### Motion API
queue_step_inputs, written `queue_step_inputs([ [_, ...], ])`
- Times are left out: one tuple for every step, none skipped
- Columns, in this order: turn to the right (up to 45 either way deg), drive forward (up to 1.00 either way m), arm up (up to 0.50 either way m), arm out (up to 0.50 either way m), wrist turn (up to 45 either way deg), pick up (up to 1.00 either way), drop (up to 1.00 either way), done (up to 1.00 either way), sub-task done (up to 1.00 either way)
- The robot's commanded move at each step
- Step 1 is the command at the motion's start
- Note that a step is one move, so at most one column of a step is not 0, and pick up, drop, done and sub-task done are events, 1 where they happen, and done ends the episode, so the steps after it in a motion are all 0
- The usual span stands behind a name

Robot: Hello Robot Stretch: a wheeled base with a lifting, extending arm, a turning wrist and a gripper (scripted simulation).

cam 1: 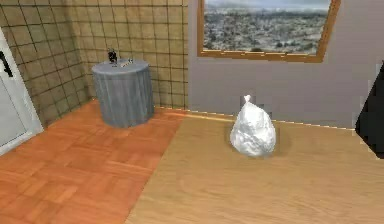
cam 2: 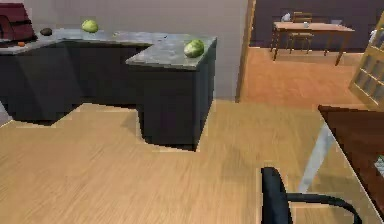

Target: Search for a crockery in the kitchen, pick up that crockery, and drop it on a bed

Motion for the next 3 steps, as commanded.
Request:
queue_step_inputs([
  [-30.0,0.0,0.0,0.0,0.0,0.0,0.0,0.0,0.0],
  [0.0,0.3,0.0,0.0,0.0,0.0,0.0,0.0,0.0],
  [45.0,0.0,0.0,0.0,0.0,0.0,0.0,0.0,0.0],
])
